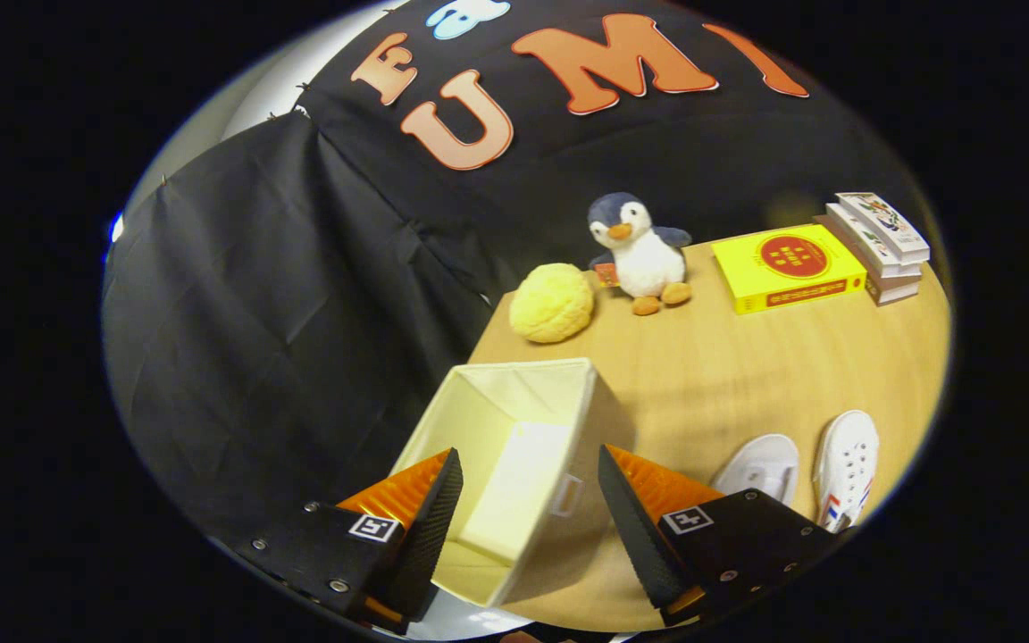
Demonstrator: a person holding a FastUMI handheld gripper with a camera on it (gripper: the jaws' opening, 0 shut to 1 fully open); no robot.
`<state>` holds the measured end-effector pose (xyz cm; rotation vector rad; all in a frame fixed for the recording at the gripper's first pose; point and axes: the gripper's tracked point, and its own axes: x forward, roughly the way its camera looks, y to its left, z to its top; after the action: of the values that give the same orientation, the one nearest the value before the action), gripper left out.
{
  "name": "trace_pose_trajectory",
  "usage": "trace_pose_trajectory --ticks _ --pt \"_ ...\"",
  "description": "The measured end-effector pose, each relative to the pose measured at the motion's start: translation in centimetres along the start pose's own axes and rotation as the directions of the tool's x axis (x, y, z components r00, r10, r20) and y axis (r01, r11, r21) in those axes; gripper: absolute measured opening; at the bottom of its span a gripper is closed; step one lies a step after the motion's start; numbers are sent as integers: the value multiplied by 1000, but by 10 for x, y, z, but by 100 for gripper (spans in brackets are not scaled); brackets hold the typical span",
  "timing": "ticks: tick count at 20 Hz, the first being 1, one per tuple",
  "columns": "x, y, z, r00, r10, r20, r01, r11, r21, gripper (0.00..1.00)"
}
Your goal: Open the storage box then place both shoes into the box .Put the left shoe in first, then the right shoe, with the right side of both shoes facing outward in a uniform manner.
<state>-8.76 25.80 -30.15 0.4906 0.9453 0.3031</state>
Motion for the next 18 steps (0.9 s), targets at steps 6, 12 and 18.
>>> trace_pose_trajectory --ticks 6,12,18 --pt "-27 -103 -57 973 -214 -83 212 977 -25 92" --pt "-35 -152 -98 944 -293 -152 280 955 -97 88" --pt "-33 -173 -135 922 -312 -230 282 947 -151 84"
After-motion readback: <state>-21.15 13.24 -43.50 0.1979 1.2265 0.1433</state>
